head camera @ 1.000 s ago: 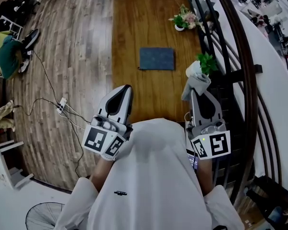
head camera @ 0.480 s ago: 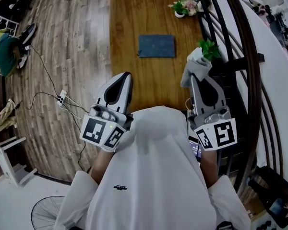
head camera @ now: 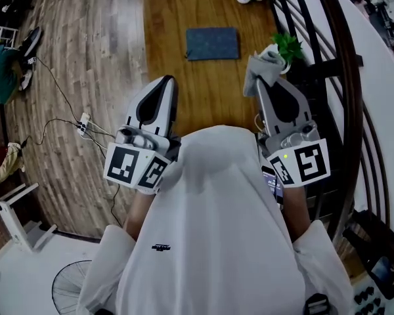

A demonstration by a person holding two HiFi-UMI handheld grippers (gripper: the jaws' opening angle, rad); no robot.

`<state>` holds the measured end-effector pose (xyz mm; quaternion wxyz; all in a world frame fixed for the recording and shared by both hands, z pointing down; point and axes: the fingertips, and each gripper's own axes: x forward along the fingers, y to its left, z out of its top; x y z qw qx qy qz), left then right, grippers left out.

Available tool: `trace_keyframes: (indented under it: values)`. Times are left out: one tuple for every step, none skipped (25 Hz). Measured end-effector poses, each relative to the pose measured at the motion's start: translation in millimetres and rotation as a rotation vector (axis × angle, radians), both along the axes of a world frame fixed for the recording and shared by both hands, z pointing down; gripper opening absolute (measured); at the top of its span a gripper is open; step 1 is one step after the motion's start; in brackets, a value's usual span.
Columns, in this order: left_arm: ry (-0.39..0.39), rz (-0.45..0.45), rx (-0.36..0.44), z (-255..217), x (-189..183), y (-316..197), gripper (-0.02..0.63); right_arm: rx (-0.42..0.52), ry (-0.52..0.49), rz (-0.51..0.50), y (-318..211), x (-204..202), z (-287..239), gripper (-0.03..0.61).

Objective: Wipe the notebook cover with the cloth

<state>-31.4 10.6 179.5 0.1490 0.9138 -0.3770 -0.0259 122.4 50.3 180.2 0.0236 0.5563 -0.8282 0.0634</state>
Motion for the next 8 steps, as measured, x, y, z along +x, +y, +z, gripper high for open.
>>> trace_keyframes:
  values:
    - [0.001,0.001,-0.002,0.2,-0.1,-1.0,0.017,-0.004,-0.002,-0.005,-1.4,-0.9,0.4,0.031]
    - [0.001,0.003,-0.003,0.7,0.0,-1.5,0.017,-0.005,0.0,-0.009,-2.4,-1.7,0.2,0.031]
    - [0.001,0.005,-0.003,1.2,0.2,-1.6,0.017,-0.003,0.003,-0.012,-3.0,-2.4,-0.4,0.032]
    - [0.001,0.006,-0.003,1.5,0.5,-1.7,0.017,-0.001,0.007,-0.015,-3.3,-2.8,-1.3,0.031]
    - [0.001,0.006,-0.003,1.8,0.7,-1.8,0.017,0.002,0.009,-0.017,-3.7,-2.9,-2.3,0.032]
    - [0.003,0.005,-0.003,2.2,1.0,-2.1,0.017,0.005,0.009,-0.018,-4.1,-2.7,-2.9,0.032]
    - [0.004,0.004,-0.002,2.6,1.4,-2.6,0.017,0.007,0.008,-0.018,-4.5,-2.4,-3.4,0.032]
    - [0.006,0.003,-0.002,3.0,1.9,-3.0,0.017,0.009,0.006,-0.018,-5.0,-1.9,-3.7,0.031]
